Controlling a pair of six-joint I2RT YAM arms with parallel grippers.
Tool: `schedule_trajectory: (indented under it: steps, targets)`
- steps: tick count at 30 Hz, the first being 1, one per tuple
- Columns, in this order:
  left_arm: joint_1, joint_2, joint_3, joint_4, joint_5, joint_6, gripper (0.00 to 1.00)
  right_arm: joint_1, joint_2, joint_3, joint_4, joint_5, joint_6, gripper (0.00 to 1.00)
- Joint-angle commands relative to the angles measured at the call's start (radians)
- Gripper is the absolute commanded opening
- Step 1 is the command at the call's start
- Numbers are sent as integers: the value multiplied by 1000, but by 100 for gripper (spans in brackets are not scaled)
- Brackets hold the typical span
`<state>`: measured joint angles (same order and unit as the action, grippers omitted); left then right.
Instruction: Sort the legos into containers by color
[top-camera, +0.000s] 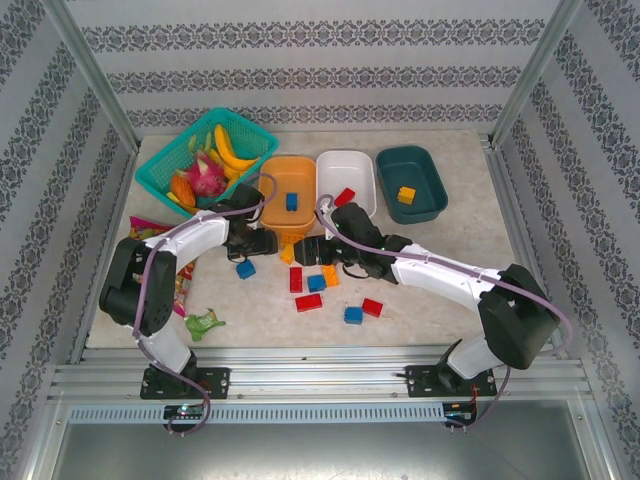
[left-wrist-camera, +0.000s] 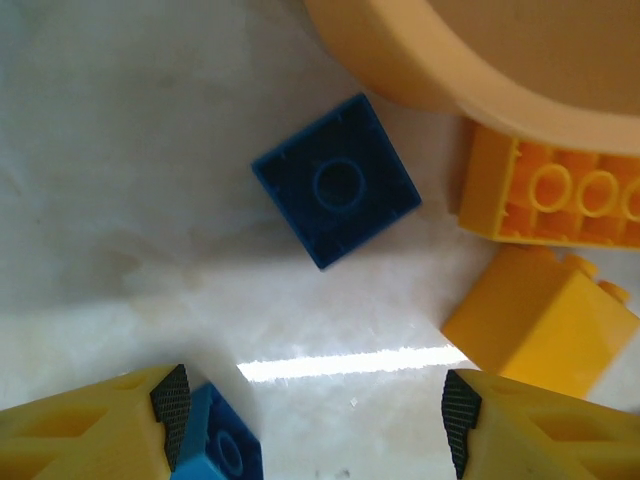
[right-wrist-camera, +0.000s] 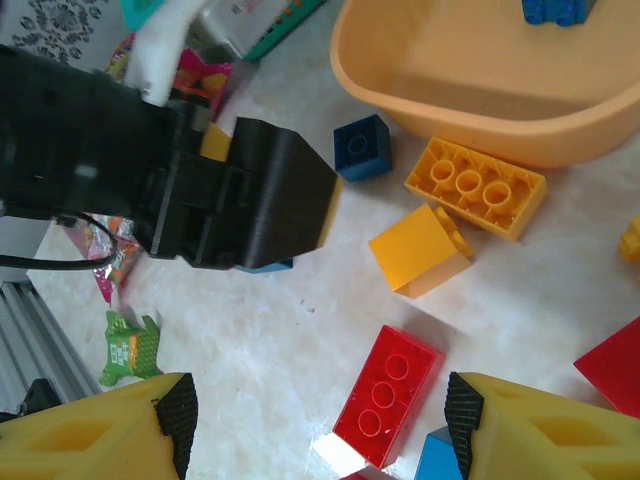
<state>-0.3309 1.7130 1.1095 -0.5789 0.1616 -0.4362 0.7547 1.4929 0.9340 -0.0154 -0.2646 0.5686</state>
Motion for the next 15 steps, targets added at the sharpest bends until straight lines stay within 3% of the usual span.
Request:
schedule_trajectory:
  steps: [1,15]
  targets:
    - [6,35,45,62,-45,69,70,-8,-18,23,14,-2,6,68]
    - [6,142,98,134,-66,28,61,-47,-17,28,-13,-12,26,68]
